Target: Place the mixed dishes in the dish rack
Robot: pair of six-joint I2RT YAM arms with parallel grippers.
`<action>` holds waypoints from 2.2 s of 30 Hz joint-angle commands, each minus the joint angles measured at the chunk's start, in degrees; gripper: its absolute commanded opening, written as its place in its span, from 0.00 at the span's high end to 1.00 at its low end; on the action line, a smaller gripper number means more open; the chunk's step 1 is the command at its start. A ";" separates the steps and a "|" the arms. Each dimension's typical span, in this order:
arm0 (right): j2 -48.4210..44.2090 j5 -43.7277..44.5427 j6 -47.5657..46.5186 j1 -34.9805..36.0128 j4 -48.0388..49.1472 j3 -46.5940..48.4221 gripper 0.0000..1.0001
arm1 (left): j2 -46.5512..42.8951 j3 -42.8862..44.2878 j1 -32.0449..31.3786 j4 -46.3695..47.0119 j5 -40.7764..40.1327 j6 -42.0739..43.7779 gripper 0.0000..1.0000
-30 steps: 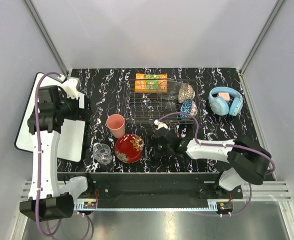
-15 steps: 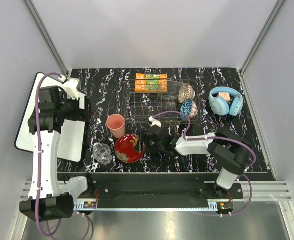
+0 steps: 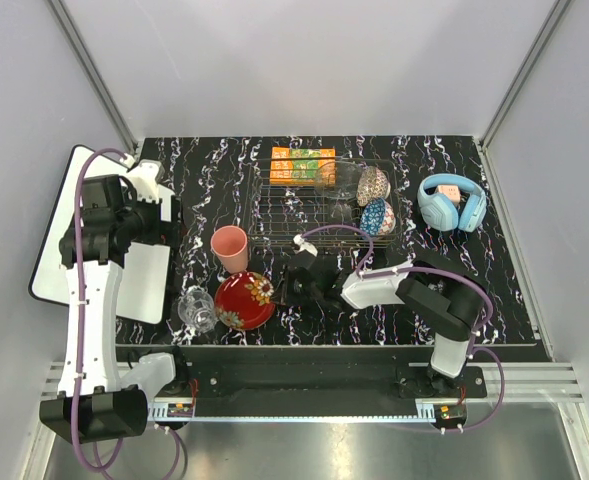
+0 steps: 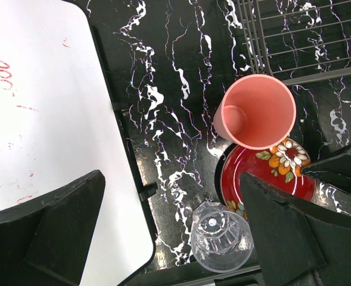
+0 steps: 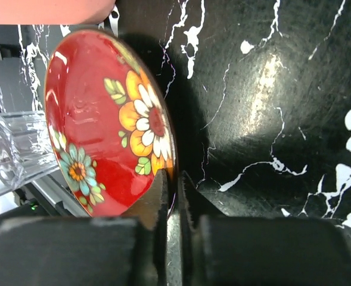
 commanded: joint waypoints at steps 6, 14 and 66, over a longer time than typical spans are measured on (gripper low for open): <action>-3.33 3.69 -1.93 0.27 -4.20 -0.61 1.00 | -1.06 -2.16 -0.04 2.23 -0.58 0.91 0.01; -19.77 14.85 -16.39 0.10 -13.08 0.70 1.00 | -1.15 -2.42 -0.21 2.67 -0.94 0.82 0.01; -18.29 19.70 -129.90 -19.06 -1.67 10.29 1.00 | 1.14 -9.10 -0.12 7.50 -2.34 -0.14 0.01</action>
